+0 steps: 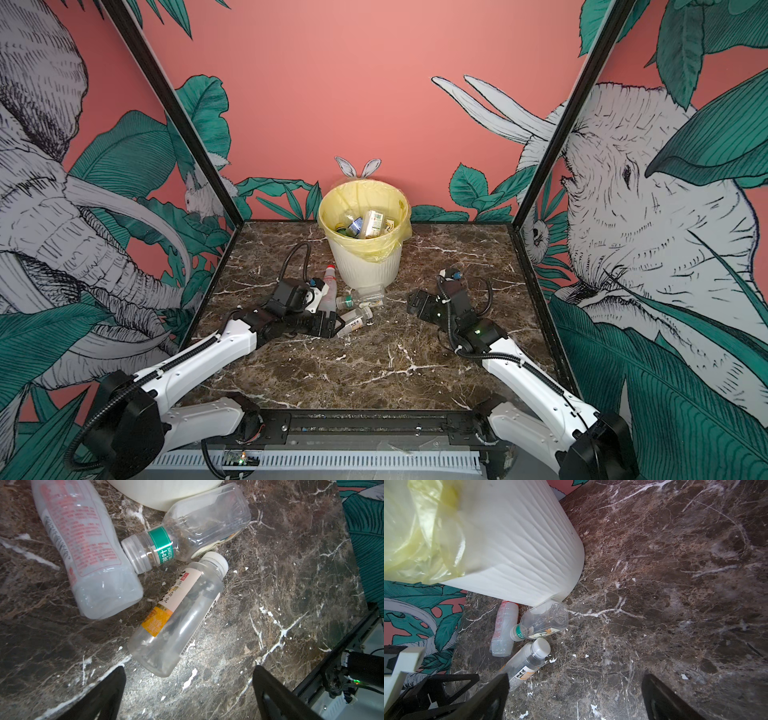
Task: Throw the plastic bottles in the bin
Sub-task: Pick up the plastic bottle from the center of the table.
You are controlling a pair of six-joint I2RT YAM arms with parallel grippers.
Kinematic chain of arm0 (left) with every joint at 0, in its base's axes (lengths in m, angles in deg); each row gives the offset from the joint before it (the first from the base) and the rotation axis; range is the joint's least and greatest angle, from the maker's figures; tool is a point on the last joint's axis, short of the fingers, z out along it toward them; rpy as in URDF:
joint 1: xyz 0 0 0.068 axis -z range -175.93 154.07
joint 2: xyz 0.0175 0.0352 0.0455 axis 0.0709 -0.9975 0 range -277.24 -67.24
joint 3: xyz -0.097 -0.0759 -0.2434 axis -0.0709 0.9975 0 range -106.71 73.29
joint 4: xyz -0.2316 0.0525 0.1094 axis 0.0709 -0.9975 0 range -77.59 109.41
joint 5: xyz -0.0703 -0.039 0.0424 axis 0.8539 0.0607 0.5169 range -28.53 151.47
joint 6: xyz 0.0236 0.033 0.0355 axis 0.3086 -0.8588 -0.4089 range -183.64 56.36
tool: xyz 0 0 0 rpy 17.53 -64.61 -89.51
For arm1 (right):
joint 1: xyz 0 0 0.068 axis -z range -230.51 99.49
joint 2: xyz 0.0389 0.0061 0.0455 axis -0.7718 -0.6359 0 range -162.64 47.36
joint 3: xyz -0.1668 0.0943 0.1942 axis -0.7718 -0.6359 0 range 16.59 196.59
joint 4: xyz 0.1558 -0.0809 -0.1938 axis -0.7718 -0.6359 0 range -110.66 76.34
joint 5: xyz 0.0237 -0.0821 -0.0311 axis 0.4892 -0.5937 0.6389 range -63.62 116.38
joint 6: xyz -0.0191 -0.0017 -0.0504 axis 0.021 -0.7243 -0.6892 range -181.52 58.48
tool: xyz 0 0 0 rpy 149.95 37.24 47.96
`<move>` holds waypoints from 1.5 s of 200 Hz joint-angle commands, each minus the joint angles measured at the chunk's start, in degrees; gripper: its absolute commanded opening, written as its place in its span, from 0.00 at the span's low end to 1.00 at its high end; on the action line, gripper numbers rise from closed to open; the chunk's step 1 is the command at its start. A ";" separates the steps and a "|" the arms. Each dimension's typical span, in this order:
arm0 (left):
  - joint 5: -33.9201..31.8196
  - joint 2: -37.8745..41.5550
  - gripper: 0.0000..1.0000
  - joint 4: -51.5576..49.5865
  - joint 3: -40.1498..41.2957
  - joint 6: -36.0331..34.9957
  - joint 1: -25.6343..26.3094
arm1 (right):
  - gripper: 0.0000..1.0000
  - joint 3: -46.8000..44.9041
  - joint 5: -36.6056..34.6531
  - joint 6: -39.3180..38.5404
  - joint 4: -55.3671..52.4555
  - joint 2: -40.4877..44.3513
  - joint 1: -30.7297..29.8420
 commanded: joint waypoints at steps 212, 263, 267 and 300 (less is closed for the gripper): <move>-6.64 -14.57 0.89 1.03 -7.83 -4.27 8.73 | 0.99 -0.94 0.06 0.03 0.26 1.86 2.29; -7.52 -16.26 0.87 1.80 -6.71 -3.58 10.99 | 0.99 -1.31 0.47 0.12 0.32 2.07 2.70; -7.70 -16.36 0.87 1.78 -6.64 -3.57 11.34 | 0.99 -1.45 0.35 0.19 0.40 2.08 2.70; -8.95 -17.17 0.87 1.84 -6.30 -2.71 13.94 | 0.99 -1.91 1.04 0.55 1.11 1.52 3.05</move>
